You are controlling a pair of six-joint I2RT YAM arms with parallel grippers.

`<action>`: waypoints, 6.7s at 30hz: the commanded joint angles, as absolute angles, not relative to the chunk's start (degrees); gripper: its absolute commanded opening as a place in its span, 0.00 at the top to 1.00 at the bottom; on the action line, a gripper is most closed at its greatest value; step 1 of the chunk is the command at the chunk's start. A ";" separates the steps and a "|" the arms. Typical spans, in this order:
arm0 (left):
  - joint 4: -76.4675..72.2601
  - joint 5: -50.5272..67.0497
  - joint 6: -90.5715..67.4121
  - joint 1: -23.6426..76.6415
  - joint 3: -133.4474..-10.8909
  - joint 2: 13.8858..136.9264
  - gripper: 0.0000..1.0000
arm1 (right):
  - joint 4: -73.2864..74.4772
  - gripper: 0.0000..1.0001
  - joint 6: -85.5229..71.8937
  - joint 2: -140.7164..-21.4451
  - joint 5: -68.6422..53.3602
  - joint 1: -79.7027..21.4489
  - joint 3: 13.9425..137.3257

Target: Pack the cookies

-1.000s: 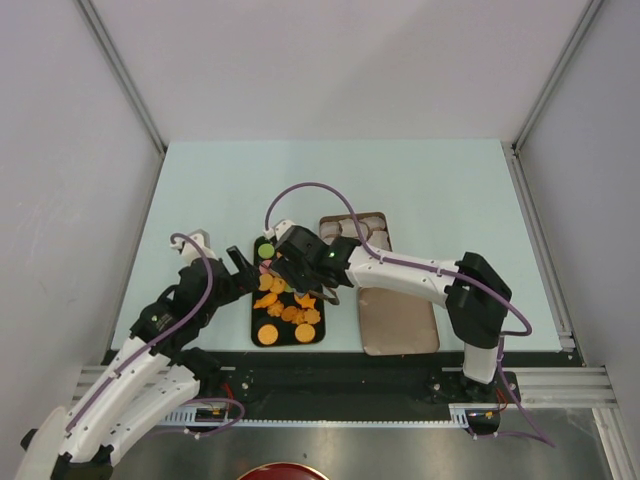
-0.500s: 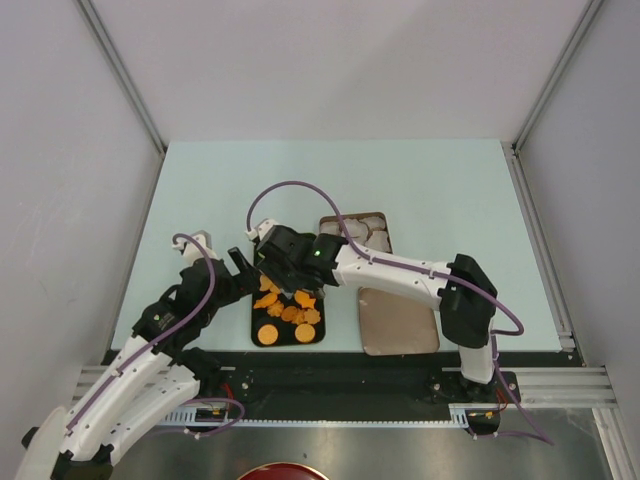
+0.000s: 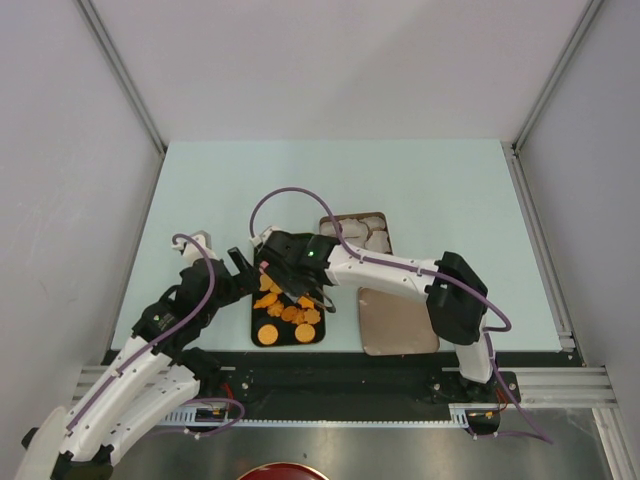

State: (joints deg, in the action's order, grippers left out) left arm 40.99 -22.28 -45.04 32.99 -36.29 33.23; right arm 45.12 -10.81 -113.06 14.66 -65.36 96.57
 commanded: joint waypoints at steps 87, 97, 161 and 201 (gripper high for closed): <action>38.32 -21.00 -46.05 32.70 -34.80 33.93 0.00 | 59.50 0.46 -8.09 -121.38 14.06 -63.98 115.40; 38.14 -21.01 -46.14 32.70 -34.89 34.36 0.00 | 61.26 0.61 -8.17 -119.97 15.20 -62.75 116.28; 33.49 -18.19 -45.44 32.70 -35.68 42.54 0.00 | 46.76 0.68 -15.38 -87.36 11.34 -43.24 78.14; 32.78 -18.02 -45.70 32.70 -35.68 42.71 0.00 | 44.73 0.48 -15.91 -84.01 10.46 -50.26 81.11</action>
State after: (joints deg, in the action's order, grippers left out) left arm 34.74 -17.82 -45.04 32.97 -34.92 43.09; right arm 46.33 -15.46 -84.82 11.07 -46.28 76.79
